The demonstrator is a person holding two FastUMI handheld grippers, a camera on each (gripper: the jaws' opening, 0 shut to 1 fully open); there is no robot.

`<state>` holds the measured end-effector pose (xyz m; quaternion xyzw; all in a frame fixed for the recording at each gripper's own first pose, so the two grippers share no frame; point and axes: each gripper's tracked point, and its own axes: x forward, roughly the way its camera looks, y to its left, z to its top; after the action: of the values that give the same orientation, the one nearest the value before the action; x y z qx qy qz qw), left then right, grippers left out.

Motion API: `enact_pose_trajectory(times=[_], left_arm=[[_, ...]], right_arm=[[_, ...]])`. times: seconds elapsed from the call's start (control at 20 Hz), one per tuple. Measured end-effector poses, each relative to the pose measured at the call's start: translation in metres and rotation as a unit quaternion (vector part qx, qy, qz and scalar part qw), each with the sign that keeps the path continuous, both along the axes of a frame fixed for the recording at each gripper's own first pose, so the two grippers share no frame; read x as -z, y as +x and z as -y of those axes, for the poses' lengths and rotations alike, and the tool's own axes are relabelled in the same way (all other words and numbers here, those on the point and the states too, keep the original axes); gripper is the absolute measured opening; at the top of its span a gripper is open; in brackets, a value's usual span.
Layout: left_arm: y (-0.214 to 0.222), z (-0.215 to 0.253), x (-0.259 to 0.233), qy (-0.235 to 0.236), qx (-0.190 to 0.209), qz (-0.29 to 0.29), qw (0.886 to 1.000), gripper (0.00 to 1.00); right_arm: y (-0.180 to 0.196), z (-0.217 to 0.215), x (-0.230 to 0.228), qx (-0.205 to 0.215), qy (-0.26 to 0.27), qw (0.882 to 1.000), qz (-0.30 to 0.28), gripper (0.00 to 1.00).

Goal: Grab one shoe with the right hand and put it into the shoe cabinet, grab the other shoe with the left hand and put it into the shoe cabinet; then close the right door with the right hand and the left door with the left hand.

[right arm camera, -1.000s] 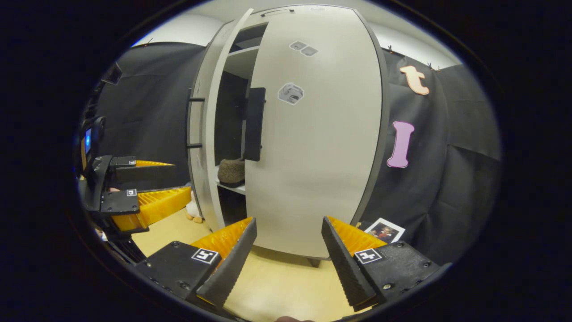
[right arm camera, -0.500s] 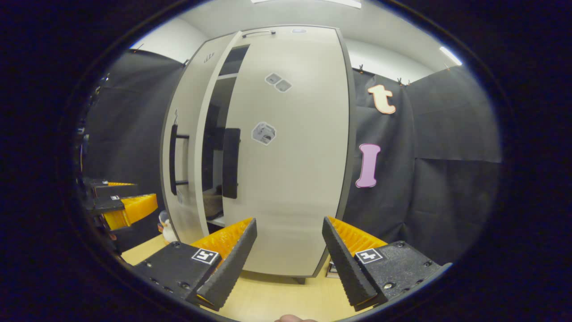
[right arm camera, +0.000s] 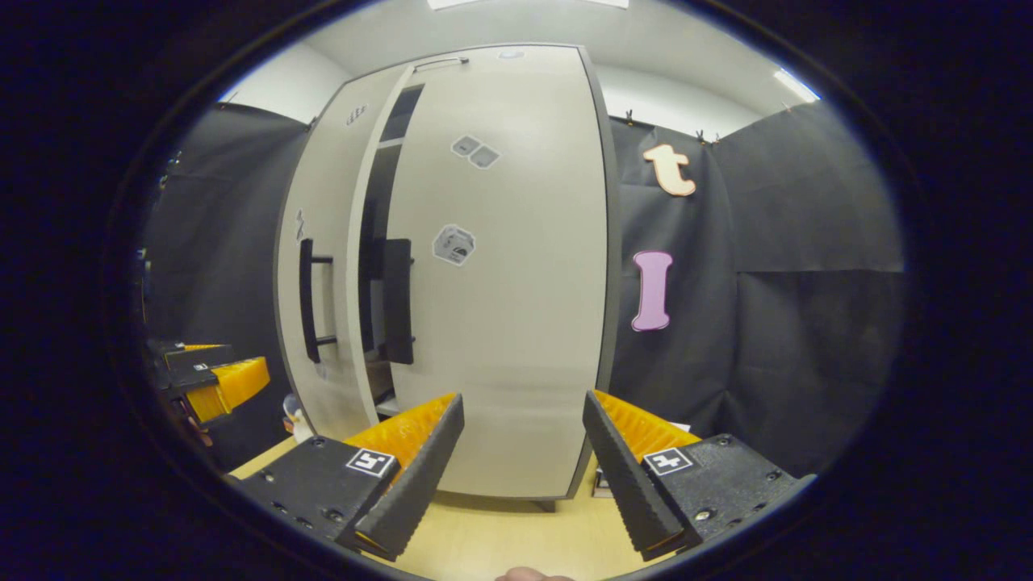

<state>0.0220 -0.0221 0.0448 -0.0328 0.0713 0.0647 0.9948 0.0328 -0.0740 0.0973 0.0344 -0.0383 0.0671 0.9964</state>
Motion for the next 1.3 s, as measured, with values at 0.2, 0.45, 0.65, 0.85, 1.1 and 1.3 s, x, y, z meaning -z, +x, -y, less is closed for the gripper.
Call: enact_pose_trajectory(times=[0.2, 0.45, 0.65, 0.85, 1.1, 1.3], left_arm=[[0.001, 0.001, -0.002, -0.001, 0.004, 0.000, 1.000, 0.95], [-0.001, 0.010, -0.006, -0.003, 0.012, 0.002, 1.000, 0.95], [-0.001, 0.011, -0.009, 0.001, 0.018, 0.006, 1.000, 0.95], [-0.002, 0.016, -0.013, -0.001, 0.026, 0.012, 1.000, 0.95], [-0.004, 0.017, -0.013, 0.005, 0.030, 0.014, 0.999, 0.95], [-0.006, 0.017, -0.011, 0.001, 0.028, 0.014, 1.000, 0.95]], right_arm=[[-0.004, 0.004, 0.001, 0.001, -0.005, 1.000, 0.001, 0.96], [-0.009, 0.006, 0.003, -0.002, -0.013, 1.000, -0.002, 0.97], [-0.012, 0.011, 0.005, 0.000, -0.010, 1.000, -0.002, 0.96], [-0.011, 0.014, 0.009, 0.001, -0.007, 1.000, -0.010, 0.97], [-0.010, 0.014, 0.015, 0.000, -0.010, 1.000, -0.017, 0.97], [-0.009, 0.014, 0.016, -0.002, -0.010, 1.000, -0.020, 0.96]])
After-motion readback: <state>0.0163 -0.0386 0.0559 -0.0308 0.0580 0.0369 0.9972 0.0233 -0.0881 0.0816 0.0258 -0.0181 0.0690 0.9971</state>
